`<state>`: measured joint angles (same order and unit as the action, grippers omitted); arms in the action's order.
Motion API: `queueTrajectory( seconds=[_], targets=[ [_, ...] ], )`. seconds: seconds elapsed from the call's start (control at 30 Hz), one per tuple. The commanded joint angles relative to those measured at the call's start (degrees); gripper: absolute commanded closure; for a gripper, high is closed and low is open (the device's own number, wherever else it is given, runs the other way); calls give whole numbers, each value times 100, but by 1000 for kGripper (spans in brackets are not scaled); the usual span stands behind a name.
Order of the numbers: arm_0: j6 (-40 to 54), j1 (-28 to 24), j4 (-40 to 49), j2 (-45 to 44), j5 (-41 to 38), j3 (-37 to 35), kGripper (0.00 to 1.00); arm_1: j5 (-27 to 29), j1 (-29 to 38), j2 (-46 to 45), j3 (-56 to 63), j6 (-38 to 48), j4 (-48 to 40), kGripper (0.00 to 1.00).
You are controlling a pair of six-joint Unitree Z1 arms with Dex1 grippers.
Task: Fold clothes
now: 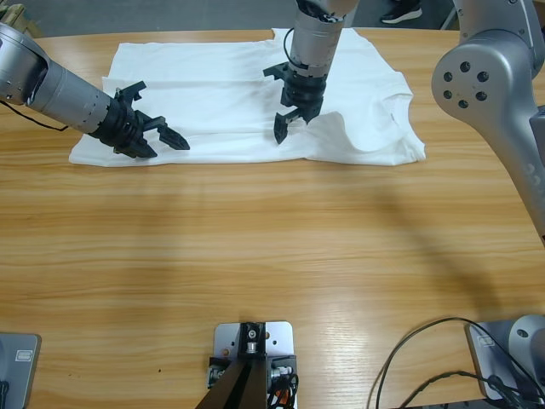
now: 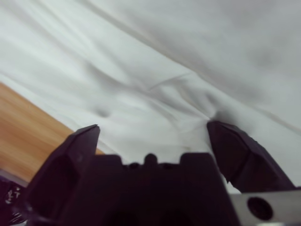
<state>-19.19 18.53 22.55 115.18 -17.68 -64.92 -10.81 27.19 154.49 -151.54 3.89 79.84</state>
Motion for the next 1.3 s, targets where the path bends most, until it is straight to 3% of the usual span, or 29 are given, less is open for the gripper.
queueTrajectory(
  seconds=[0.03, 0.13, 0.33, 0.47, 0.7, 0.77, 0.9, 1.0, 1.17, 1.3],
  targets=[
    [117, -32, 153, 588, 217, 252, 32, 86, -19, -592, -2306, 36, 1262, 36],
    [157, 2, 153, 497, 212, 252, 32, -287, 28, -840, -1954, 179, 1262, 27],
    [215, 3, 160, 71, 113, 305, 32, -109, -44, -1211, -538, 282, 1258, 0],
    [495, -37, 120, -588, -177, 495, 32, -681, -376, -1559, -1, 339, 1211, 0],
    [667, -758, -258, -1512, -1150, 867, 32, -1099, -812, -2125, 529, 256, 1146, 0],
    [658, -763, -251, -1604, -1207, 867, 32, -1206, -812, -2471, 1463, 305, 657, 0],
    [613, -809, -249, -1653, -1353, 876, 32, -1611, -828, -3716, 4583, 880, -1559, 0],
    [593, -1194, -251, -1630, -1716, 941, 32, -1809, -1041, -4146, 5952, 1080, -2491, 0],
    [592, -1788, -265, -1818, -2316, 1164, 32, -2034, -1450, -4644, 7153, 1360, -3504, 0],
    [567, -2436, -720, -1947, -3246, 1699, 32, -2210, -1680, -4850, 7566, 1485, -3869, 0]
  ],
)
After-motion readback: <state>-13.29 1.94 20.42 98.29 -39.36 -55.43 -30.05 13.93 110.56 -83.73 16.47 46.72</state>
